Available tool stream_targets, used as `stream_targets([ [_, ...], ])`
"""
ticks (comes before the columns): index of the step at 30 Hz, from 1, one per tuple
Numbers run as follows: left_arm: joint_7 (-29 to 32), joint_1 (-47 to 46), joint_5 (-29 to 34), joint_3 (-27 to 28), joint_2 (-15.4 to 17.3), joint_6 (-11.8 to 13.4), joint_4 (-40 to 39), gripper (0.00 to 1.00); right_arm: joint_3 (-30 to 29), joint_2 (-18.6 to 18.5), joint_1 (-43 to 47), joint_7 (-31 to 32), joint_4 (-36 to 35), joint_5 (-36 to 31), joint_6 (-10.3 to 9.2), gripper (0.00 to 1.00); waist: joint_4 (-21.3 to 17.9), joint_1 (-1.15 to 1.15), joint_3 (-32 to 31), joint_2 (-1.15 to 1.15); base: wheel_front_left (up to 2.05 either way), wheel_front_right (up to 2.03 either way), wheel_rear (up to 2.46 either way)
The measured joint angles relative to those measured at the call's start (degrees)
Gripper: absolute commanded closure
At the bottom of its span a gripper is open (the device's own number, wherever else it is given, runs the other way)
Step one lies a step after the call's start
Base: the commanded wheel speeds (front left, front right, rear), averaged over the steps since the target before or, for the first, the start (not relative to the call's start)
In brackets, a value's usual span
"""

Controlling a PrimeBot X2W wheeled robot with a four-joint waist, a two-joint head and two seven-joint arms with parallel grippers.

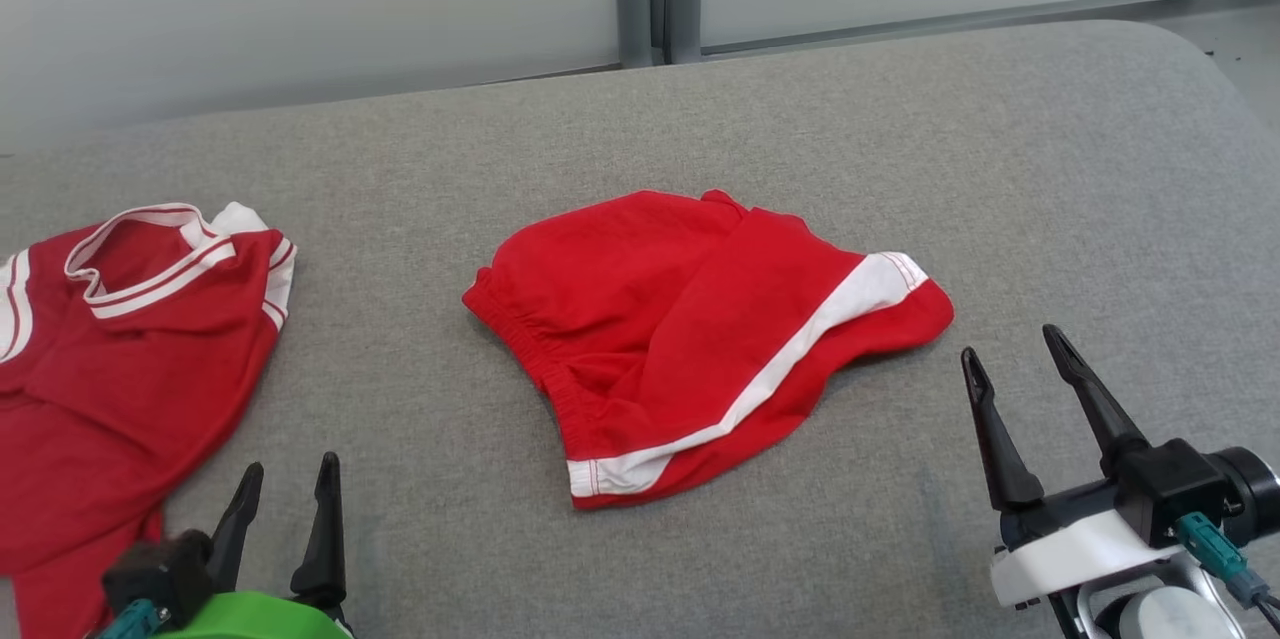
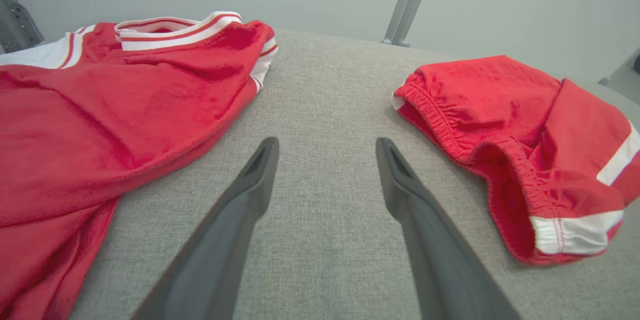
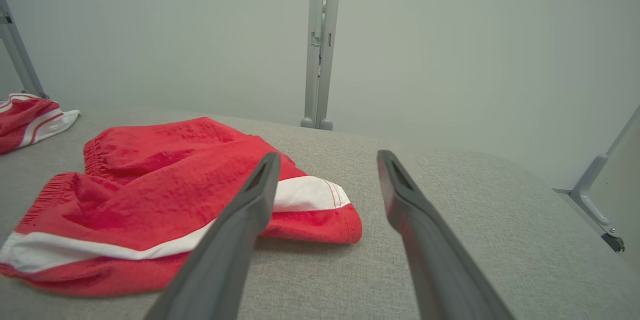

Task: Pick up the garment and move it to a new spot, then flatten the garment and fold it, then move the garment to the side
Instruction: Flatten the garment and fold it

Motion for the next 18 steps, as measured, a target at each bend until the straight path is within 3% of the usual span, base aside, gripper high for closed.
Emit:
stream_targets([
  [7,-1.27,4.3,4.99,4.99,-1.7,-2.26,-0.2,0.0,-0.96,0.48,2.15,0.0,0.33,-0.37,0.0,0.0,2.07,0.0,-2.28,0.0,0.0,0.0,0.0],
  [18,-1.35,8.18,15.45,14.58,-7.97,-13.27,0.86,0.0,-3.13,2.68,5.08,0.0,2.48,-1.29,0.0,0.0,3.19,0.0,-3.79,0.0,0.0,0.0,0.0],
])
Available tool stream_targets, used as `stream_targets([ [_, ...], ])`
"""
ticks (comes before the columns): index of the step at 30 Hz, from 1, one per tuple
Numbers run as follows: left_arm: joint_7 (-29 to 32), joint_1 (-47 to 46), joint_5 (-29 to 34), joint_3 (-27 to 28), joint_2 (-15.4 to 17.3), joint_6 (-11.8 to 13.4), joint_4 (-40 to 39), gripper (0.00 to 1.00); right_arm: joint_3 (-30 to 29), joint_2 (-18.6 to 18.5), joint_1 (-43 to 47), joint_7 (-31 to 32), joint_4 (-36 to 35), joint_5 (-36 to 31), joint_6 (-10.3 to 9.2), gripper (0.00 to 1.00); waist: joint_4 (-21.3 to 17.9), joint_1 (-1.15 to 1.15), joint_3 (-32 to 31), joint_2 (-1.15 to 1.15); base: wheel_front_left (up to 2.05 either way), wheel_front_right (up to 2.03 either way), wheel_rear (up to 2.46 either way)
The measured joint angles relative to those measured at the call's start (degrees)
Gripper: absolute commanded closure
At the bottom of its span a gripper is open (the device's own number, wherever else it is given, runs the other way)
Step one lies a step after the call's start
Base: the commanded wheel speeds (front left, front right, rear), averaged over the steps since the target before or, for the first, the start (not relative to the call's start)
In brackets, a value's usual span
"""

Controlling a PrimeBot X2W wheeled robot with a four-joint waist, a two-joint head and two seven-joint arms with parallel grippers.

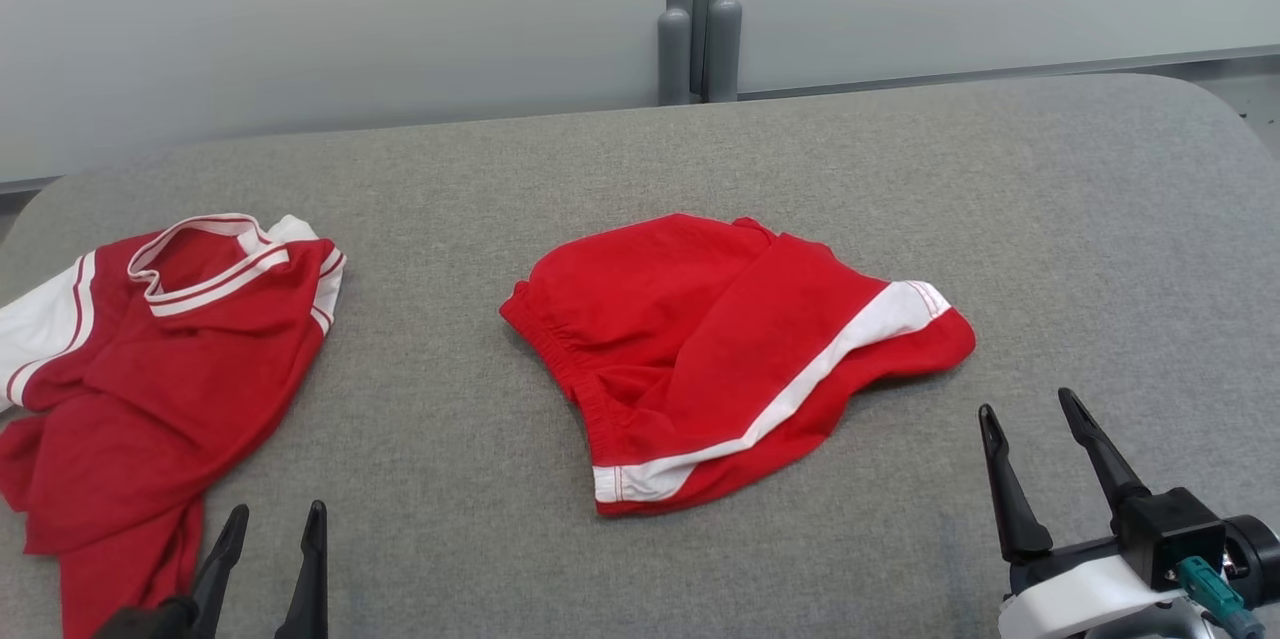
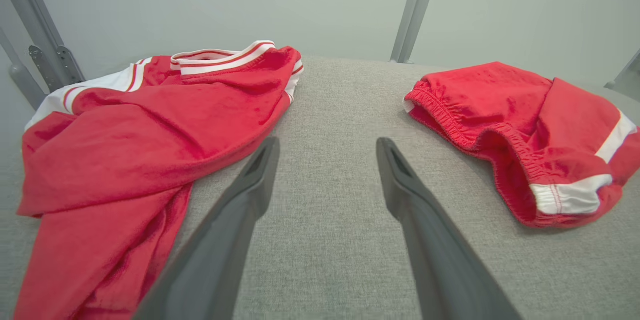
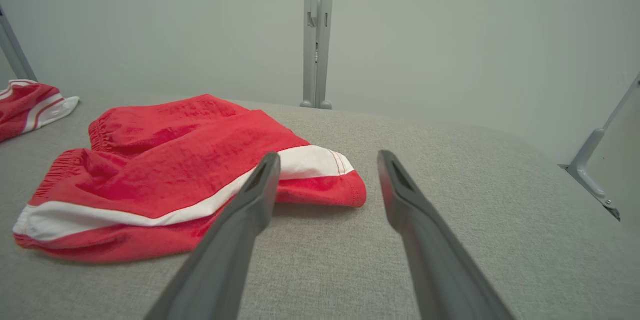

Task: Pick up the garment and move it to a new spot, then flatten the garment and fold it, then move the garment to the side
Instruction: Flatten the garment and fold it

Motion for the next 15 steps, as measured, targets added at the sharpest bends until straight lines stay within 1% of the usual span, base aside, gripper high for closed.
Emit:
stream_targets([
  [3,0.0,0.75,2.13,2.34,-1.55,-1.89,0.4,0.0,-0.69,0.69,0.07,0.0,0.45,0.0,0.0,0.0,-0.49,0.0,-0.31,0.0,0.0,0.0,0.0],
  [6,0.0,1.32,4.01,4.24,-3.19,-3.11,0.81,0.0,-1.26,1.15,0.68,0.0,1.26,-0.01,0.0,0.0,-0.97,0.0,-0.78,0.0,0.0,0.0,0.0],
  [9,0.0,1.52,5.13,5.17,-4.04,-3.41,0.9,0.0,-1.48,1.36,0.89,0.0,1.55,-0.09,0.0,0.0,-1.39,0.0,-1.03,0.0,0.0,0.0,0.0],
  [15,0.0,1.53,5.93,5.1,-4.34,-3.67,1.15,0.0,-1.65,1.6,0.86,0.0,1.82,-0.09,0.0,0.0,-1.91,0.0,-1.13,0.0,0.0,0.0,0.0],
])
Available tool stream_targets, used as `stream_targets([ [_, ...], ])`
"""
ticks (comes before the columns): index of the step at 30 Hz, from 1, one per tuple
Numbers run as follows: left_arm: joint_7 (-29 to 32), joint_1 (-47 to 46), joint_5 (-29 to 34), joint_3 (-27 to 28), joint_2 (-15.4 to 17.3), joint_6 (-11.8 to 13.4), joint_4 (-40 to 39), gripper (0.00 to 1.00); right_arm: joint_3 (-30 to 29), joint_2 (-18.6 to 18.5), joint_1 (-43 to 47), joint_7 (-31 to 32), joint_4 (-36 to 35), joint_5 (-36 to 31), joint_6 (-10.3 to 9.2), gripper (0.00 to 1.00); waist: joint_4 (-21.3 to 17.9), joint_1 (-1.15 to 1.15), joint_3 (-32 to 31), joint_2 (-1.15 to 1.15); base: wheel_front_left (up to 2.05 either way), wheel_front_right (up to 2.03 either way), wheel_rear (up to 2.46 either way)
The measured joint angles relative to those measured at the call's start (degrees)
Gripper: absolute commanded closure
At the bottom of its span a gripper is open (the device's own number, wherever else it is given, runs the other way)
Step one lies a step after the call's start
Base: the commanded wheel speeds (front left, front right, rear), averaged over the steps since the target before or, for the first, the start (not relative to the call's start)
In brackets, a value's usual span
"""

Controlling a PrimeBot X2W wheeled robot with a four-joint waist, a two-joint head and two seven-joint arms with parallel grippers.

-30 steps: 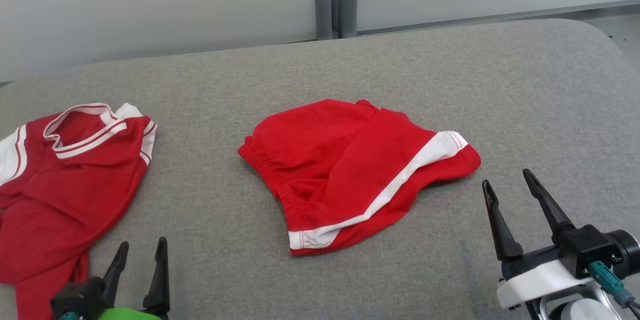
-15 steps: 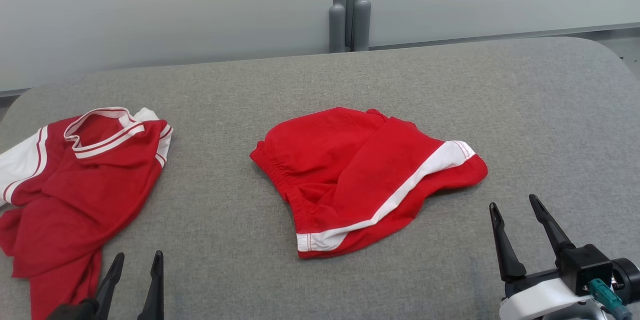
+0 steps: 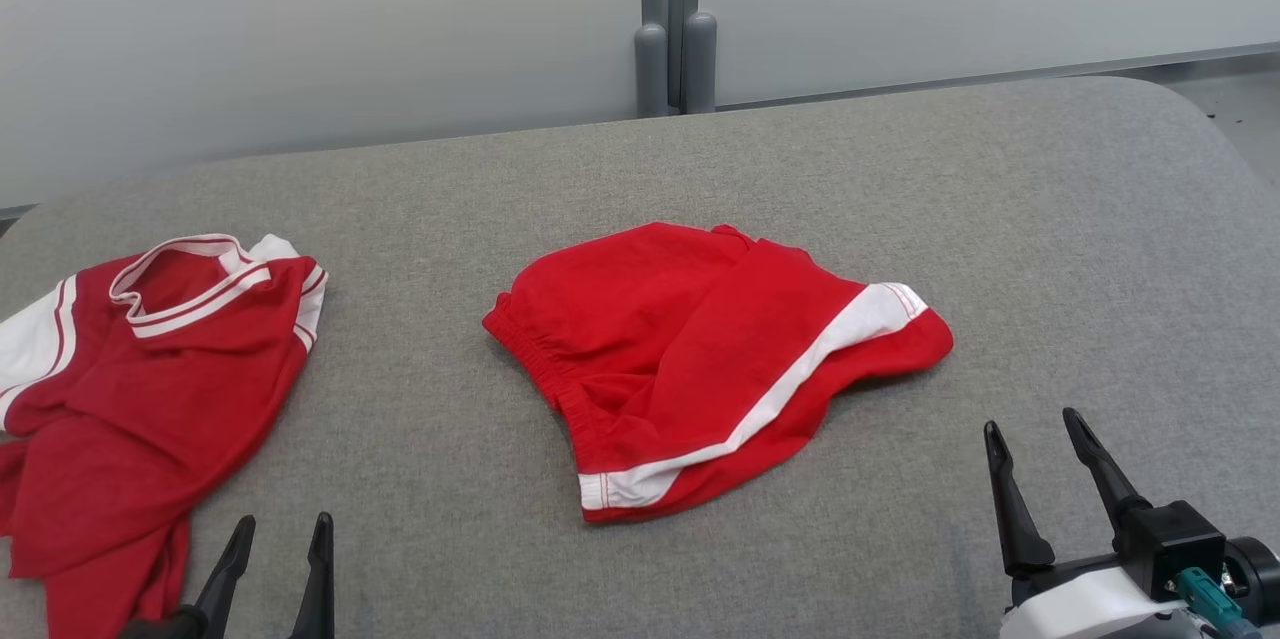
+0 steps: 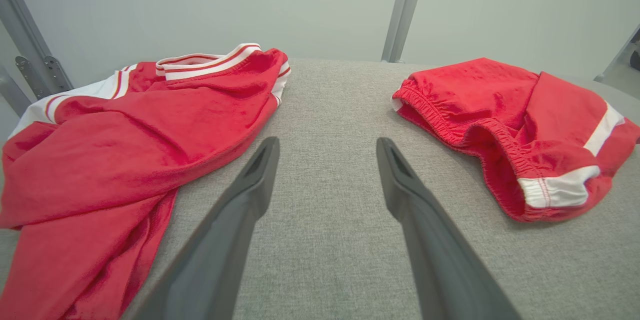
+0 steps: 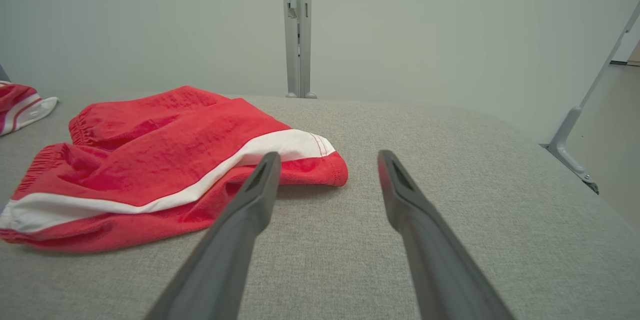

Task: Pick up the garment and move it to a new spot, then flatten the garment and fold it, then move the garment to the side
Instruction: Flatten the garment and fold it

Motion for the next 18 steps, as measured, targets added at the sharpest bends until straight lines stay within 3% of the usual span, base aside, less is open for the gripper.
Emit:
stream_targets([
  [18,-0.01,0.09,-0.01,-1.94,0.19,-0.1,0.11,0.0,2.11,-1.33,-0.61,0.0,0.38,1.38,-0.01,0.0,0.4,0.0,-0.19,0.0,0.0,0.0,0.0],
])
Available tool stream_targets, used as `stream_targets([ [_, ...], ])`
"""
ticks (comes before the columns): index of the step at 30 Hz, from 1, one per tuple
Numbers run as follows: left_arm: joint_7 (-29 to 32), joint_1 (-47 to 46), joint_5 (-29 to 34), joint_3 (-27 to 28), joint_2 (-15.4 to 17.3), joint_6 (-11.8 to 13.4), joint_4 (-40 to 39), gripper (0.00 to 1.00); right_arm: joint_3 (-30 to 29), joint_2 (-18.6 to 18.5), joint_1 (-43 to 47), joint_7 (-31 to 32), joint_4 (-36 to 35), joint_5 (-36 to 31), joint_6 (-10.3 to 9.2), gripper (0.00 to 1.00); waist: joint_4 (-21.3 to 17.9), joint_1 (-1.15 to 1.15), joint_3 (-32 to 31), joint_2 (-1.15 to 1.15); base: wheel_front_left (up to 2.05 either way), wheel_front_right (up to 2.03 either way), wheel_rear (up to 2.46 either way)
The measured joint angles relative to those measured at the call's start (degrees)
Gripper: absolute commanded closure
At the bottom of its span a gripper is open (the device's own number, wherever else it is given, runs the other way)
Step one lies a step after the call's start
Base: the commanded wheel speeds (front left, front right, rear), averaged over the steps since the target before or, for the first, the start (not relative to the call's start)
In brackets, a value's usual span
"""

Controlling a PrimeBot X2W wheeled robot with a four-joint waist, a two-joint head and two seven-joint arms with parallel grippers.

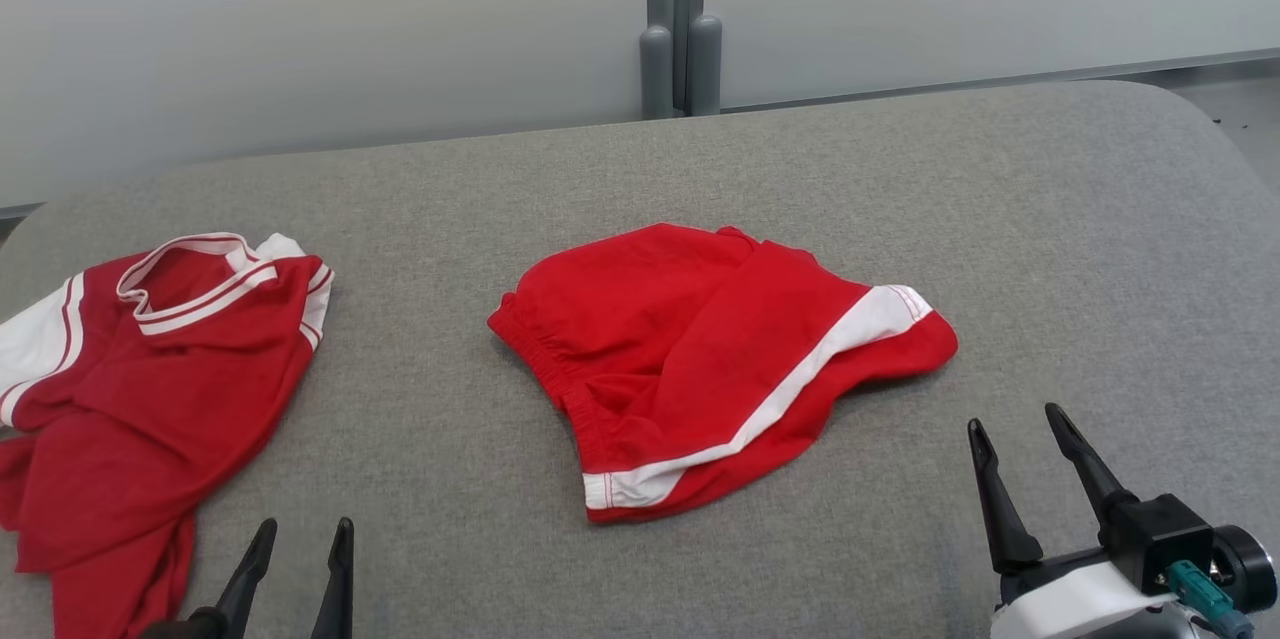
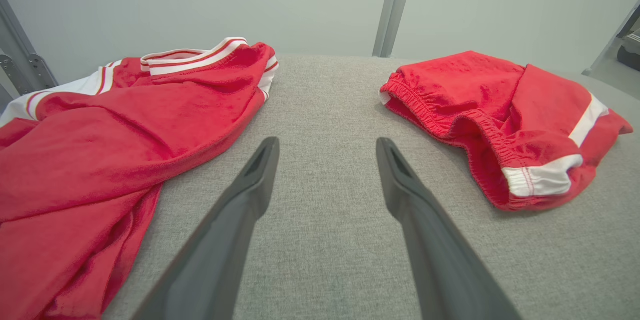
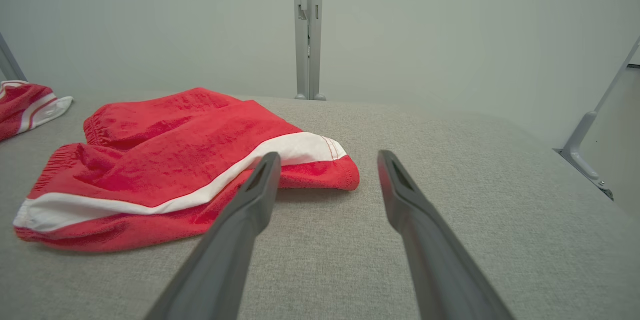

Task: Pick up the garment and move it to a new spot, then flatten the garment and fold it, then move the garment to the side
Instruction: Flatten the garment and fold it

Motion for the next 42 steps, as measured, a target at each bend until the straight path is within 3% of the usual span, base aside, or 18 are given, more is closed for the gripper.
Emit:
stream_targets([
  [5,0.31,-0.32,-1.67,-2.58,1.53,-0.01,1.75,0.0,2.33,-2.45,-1.99,0.0,0.35,4.04,0.01,0.0,0.45,0.0,0.44,0.0,0.0,0.0,0.0],
  [9,7.4,-2.85,-4.02,-5.32,2.85,-0.01,-1.75,0.0,5.27,-8.12,-6.76,1.93,3.93,8.15,0.04,0.0,0.72,0.0,1.69,0.0,0.0,0.0,0.0],
  [17,31.07,-7.44,-11.93,-9.64,0.16,3.0,-17.75,0.0,13.8,-20.61,-22.3,24.38,3.03,19.51,0.01,0.0,1.83,0.0,7.02,0.0,0.0,0.0,0.0],
  [20,39.17,-8.27,-13.5,-11.91,1.03,3.48,-22.85,0.0,17.2,-24.81,-27.14,32.15,2.22,24.16,0.01,0.0,2.27,0.0,9.73,0.0,0.0,0.0,0.0],
  [27,49.92,-10.9,-17.74,-15.33,1.25,4.52,-29.19,0.0,21.8,-32.57,-34.8,43.18,1.34,29.37,0.03,0.0,3.55,0.0,15.66,0.0,0.0,0.0,0.0],
  [35,53.38,-13.16,-17.73,-17.5,0.27,5.95,-27.83,0.0,26.69,-31.9,-39.33,46.53,3.75,33.06,0.03,0.0,4.68,0.01,21.32,0.0,0.0,0.0,0.0],
  [42,53.11,-13.33,-17.88,-18.59,-0.22,5.45,-26.92,0.0,28.17,-31.81,-40.33,45.88,4.56,36.46,0.03,0.0,5.18,0.0,24.21,0.0,0.0,0.0,0.0],
])
